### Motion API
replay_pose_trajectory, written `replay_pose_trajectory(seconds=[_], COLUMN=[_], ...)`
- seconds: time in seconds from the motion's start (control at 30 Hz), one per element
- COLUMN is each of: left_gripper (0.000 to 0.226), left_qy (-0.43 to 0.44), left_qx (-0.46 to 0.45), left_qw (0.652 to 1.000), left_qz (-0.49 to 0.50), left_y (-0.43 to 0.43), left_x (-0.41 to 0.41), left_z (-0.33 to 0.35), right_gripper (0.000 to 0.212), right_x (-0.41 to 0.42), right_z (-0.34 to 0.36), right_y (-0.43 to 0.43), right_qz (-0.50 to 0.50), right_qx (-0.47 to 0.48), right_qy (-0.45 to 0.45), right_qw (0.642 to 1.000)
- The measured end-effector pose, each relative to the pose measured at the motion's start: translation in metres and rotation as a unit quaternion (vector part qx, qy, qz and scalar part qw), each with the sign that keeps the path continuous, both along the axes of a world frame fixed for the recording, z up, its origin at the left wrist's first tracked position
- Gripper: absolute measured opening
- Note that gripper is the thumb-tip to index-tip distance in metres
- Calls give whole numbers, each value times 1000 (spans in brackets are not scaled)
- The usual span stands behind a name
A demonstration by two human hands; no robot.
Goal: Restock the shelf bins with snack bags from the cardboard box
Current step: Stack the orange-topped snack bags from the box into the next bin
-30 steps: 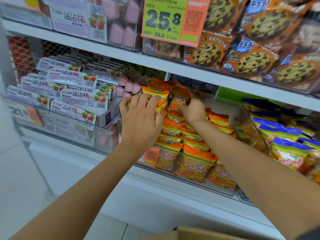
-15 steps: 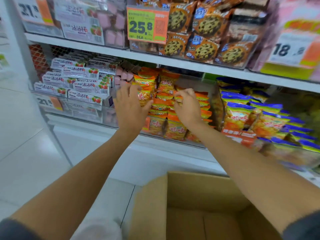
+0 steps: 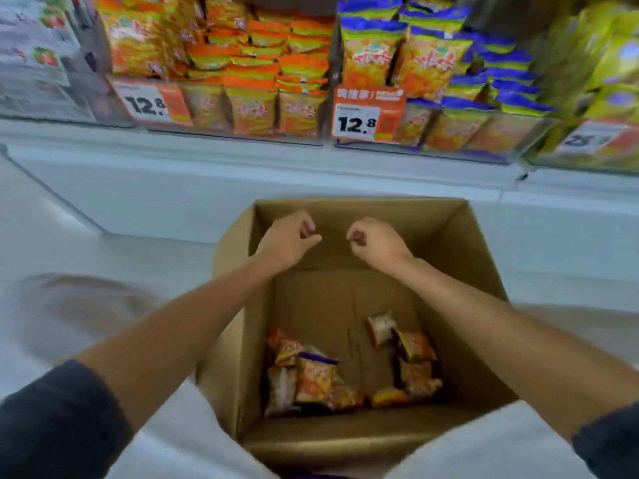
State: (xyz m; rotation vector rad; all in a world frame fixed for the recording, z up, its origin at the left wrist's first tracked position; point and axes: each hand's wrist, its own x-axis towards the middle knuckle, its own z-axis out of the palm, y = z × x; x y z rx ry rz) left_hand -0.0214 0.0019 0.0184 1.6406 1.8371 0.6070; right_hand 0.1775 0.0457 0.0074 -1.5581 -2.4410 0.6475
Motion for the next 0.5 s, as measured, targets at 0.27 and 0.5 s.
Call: replay_pose_trajectory(seconds=[0.27, 0.5], left_gripper=[23, 82], left_qy=[11, 206], left_qx=[-375, -560], left_qw=[926, 765], left_qz=[-48, -242], left_y=[-35, -61], left_x=[30, 17], left_z=[-127, -166], right_gripper=[21, 20], right_x=[61, 55], right_z=[-118, -154], right_y=[-35, -57], right_qz=[16, 10], right_qx=[-251, -302], right_qy=[-62, -19], right_qw=[966, 953])
